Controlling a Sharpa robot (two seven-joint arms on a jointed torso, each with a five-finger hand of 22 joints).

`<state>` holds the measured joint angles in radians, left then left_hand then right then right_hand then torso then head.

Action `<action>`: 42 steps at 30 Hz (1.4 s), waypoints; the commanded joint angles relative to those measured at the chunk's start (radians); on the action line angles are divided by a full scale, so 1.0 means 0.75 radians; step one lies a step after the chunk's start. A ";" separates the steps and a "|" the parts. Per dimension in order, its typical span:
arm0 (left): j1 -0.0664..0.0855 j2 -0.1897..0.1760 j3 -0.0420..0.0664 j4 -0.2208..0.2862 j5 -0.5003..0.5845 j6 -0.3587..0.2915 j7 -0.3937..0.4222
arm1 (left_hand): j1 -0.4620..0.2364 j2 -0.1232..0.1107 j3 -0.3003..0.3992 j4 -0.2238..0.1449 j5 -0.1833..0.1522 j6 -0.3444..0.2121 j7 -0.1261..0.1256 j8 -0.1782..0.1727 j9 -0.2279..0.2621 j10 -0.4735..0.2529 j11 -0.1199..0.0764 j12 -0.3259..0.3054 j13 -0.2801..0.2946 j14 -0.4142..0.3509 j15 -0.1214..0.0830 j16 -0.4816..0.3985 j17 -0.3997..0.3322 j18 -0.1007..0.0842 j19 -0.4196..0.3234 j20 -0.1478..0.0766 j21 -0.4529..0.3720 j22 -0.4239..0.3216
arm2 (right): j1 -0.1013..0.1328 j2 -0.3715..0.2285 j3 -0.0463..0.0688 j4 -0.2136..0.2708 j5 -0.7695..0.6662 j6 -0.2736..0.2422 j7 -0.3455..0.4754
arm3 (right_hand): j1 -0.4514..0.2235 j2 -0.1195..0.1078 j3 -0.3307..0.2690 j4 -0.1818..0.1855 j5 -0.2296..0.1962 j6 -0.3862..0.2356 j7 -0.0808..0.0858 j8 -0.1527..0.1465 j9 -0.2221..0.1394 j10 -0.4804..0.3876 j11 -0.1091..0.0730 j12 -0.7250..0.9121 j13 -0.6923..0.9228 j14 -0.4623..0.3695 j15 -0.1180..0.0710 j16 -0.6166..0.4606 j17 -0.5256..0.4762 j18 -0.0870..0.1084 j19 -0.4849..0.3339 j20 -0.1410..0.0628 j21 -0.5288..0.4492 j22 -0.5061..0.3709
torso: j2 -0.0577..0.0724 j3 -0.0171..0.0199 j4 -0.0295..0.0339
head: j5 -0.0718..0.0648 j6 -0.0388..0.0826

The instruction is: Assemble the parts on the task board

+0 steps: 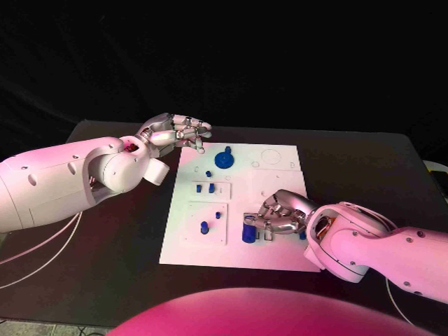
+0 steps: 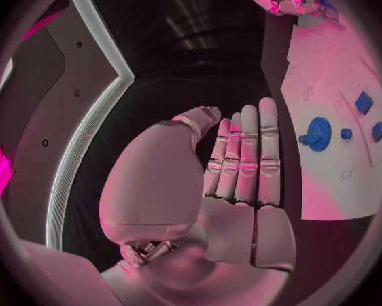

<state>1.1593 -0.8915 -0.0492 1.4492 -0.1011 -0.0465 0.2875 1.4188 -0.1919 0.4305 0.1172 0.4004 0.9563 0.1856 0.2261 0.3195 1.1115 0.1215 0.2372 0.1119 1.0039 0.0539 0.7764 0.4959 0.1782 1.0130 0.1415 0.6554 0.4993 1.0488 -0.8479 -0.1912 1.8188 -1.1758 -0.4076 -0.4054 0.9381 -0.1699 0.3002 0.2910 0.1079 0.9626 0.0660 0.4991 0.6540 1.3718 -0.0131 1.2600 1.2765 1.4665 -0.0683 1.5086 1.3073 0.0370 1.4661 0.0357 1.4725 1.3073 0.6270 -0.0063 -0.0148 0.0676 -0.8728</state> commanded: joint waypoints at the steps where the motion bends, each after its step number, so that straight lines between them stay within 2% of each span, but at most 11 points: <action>1: 0.001 0.000 0.001 0.004 0.008 0.028 0.002 | 0.002 0.009 -0.007 0.000 0.004 0.000 0.004 -0.008 0.002 -0.009 0.000 -0.006 0.002 -0.006 0.000 0.002 0.002 0.004 -0.007 -0.003 -0.007 0.002 | -0.001 0.002 0.000 0.000 -0.057 0.025 -0.018 | -0.013 0.002 -0.011 0.001 -0.008 -0.004 -0.007 0.007 0.002 0.011 0.001 0.009 0.003 0.107 -0.013 0.005 0.191 -0.024 0.114 -0.013 0.005 0.318 | 0.000 -0.0002 0.0003 | 0.000 0.000; 7: 0.001 -0.002 0.001 0.005 0.008 0.029 0.000 | 0.003 0.010 -0.007 0.000 0.004 0.000 0.005 -0.009 0.002 -0.011 0.001 -0.007 0.002 -0.007 0.001 0.002 0.003 0.004 -0.008 -0.002 -0.007 0.002 | -0.001 -0.003 0.000 0.001 -0.085 0.035 -0.028 | 0.013 0.018 -0.023 -0.007 0.019 -0.008 -0.008 0.014 0.002 0.012 0.000 0.010 0.006 0.107 -0.015 0.006 0.194 -0.025 0.114 -0.014 0.006 0.318 | -0.001 0.0004 -0.0003 | 0.001 0.000; 9: 0.001 -0.003 0.001 0.005 0.008 0.030 -0.001 | 0.003 0.010 -0.007 0.000 0.004 0.000 0.005 -0.009 0.002 -0.011 0.001 -0.007 0.002 -0.007 0.001 0.002 0.003 0.004 -0.008 -0.002 -0.007 0.002 | -0.001 -0.005 0.000 0.001 -0.097 0.039 -0.031 | 0.049 0.024 -0.035 -0.016 0.039 -0.011 -0.008 0.019 0.001 0.013 -0.001 0.010 0.009 0.107 -0.015 0.006 0.195 -0.025 0.114 -0.015 0.008 0.319 | 0.000 0.0004 -0.0009 | 0.001 0.000; 13: 0.001 -0.003 0.001 0.006 0.008 0.030 -0.001 | 0.003 0.010 -0.007 0.000 0.004 0.000 0.005 -0.009 0.002 -0.011 0.001 -0.007 0.002 -0.007 0.001 0.002 0.003 0.004 -0.008 -0.002 -0.007 0.002 | -0.001 -0.010 0.000 0.001 -0.129 0.042 -0.037 | 0.102 0.028 -0.041 -0.033 0.043 -0.012 -0.009 0.026 0.000 0.020 -0.002 0.020 0.021 0.108 -0.016 0.008 0.198 -0.026 0.115 -0.016 0.011 0.320 | 0.000 0.0009 -0.0011 | 0.002 0.000; 16: 0.001 -0.004 0.001 0.006 0.008 0.031 -0.001 | 0.003 0.010 -0.007 0.000 0.004 0.000 0.005 -0.009 0.002 -0.011 0.001 -0.007 0.002 -0.007 0.001 0.002 0.003 0.004 -0.008 -0.002 -0.007 0.002 | -0.001 -0.017 0.000 0.001 -0.162 0.037 -0.044 | 0.174 0.034 -0.036 -0.064 -0.002 -0.013 -0.010 0.033 -0.004 0.028 -0.003 0.030 0.033 0.109 -0.017 0.009 0.202 -0.027 0.117 -0.017 0.019 0.322 | 0.000 0.0020 -0.0007 | 0.001 0.000; 21: 0.001 -0.005 0.001 0.006 0.008 0.030 -0.001 | 0.003 0.010 -0.007 0.000 0.004 0.000 0.005 -0.009 0.002 -0.011 0.001 -0.007 0.002 -0.007 0.001 0.002 0.003 0.004 -0.008 -0.002 -0.007 0.002 | -0.001 -0.023 0.000 0.001 -0.211 0.017 -0.054 | 0.203 0.035 -0.032 -0.079 -0.011 -0.011 -0.011 0.037 -0.006 0.036 -0.004 0.042 0.045 0.110 -0.017 0.012 0.208 -0.028 0.117 -0.017 0.022 0.322 | 0.000 0.0020 -0.0017 | -0.001 0.000; 24: 0.001 -0.005 0.001 0.006 0.008 0.031 -0.001 | 0.003 0.010 -0.007 0.000 0.004 0.000 0.005 -0.009 0.002 -0.011 0.001 -0.007 0.002 -0.007 0.001 0.002 0.003 0.004 -0.008 -0.002 -0.007 0.002 | -0.001 -0.023 0.000 0.002 -0.224 -0.002 -0.050 | 0.200 0.036 -0.036 -0.075 -0.017 -0.009 -0.011 0.039 -0.007 0.039 -0.004 0.046 0.049 0.111 -0.017 0.013 0.210 -0.028 0.118 -0.017 0.025 0.323 | 0.000 0.0020 -0.0009 | -0.003 0.000; 28: 0.001 -0.005 0.001 0.005 0.008 0.031 -0.001 | 0.003 0.010 -0.007 0.000 0.004 0.000 0.005 -0.009 0.002 -0.011 0.001 -0.007 0.002 -0.007 0.001 0.002 0.003 0.004 -0.008 -0.002 -0.007 0.002 | -0.001 -0.026 0.000 0.007 -0.231 -0.036 -0.030 | 0.170 0.040 -0.060 -0.042 -0.029 -0.005 -0.012 0.046 -0.011 0.044 -0.004 0.051 0.055 0.111 -0.018 0.015 0.212 -0.029 0.119 -0.017 0.029 0.324 | 0.000 0.0024 -0.0009 | -0.003 0.000; 33: 0.001 -0.005 0.001 0.004 0.008 0.031 0.000 | 0.003 0.010 -0.007 0.000 0.004 0.000 0.005 -0.009 0.002 -0.011 0.001 -0.007 0.002 -0.007 0.001 0.002 0.003 0.004 -0.008 -0.002 -0.007 0.002 | -0.001 -0.046 0.001 0.025 -0.225 -0.074 0.015 | 0.166 0.039 -0.072 -0.031 -0.016 -0.002 -0.015 0.052 -0.011 0.051 -0.006 0.061 0.066 0.113 -0.019 0.019 0.221 -0.031 0.121 -0.018 0.038 0.327 | -0.001 0.0007 -0.0012 | -0.002 0.000; 37: 0.001 -0.004 0.001 0.005 0.008 0.030 0.003 | 0.003 0.010 -0.007 0.000 0.004 0.000 0.005 -0.009 0.002 -0.011 0.001 -0.007 0.002 -0.007 0.001 0.002 0.003 0.004 -0.008 -0.002 -0.007 0.002 | 0.000 -0.074 0.001 0.039 -0.181 -0.131 0.075 | 0.205 0.043 -0.071 -0.045 -0.007 -0.011 -0.014 0.052 -0.015 0.042 -0.006 0.047 0.054 0.112 -0.020 0.016 0.217 -0.029 0.119 -0.019 0.029 0.324 | -0.002 -0.0003 -0.0006 | -0.007 0.000; 42: 0.001 -0.004 0.001 0.004 0.008 0.024 0.012 | 0.004 0.011 -0.008 0.000 0.004 0.000 0.005 -0.010 0.003 -0.012 0.001 -0.008 0.003 -0.008 0.001 0.002 0.004 0.004 -0.009 -0.002 -0.008 0.003 | 0.012 -0.132 0.003 0.050 -0.063 -0.194 0.151 | 0.281 0.039 -0.058 -0.083 0.016 -0.057 0.005 0.026 -0.033 0.000 0.009 -0.011 0.009 0.107 -0.007 0.006 0.198 -0.023 0.111 -0.011 -0.006 0.315 | -0.003 -0.0008 -0.0002 | -0.017 0.000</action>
<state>1.1594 -0.8960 -0.0492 1.4502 -0.1011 -0.0406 0.2823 1.4188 -0.1919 0.4305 0.1172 0.4004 0.9563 0.1856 0.2222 0.3200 1.1115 0.1215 0.2372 0.1124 1.0039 0.0539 0.7764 0.4969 0.1783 1.0130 0.1414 0.6555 0.4999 1.0551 -0.9410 -0.1898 1.8532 -1.2896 -0.4940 -0.3630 1.1427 -0.1406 0.2569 0.2326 0.1162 0.9238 0.0690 0.5220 0.6302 1.3772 -0.0048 1.2549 1.2846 1.4664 -0.0753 1.5162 1.3080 0.0220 1.4661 0.0287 1.4714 1.3076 0.6254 -0.0064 -0.0152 0.0599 -0.8728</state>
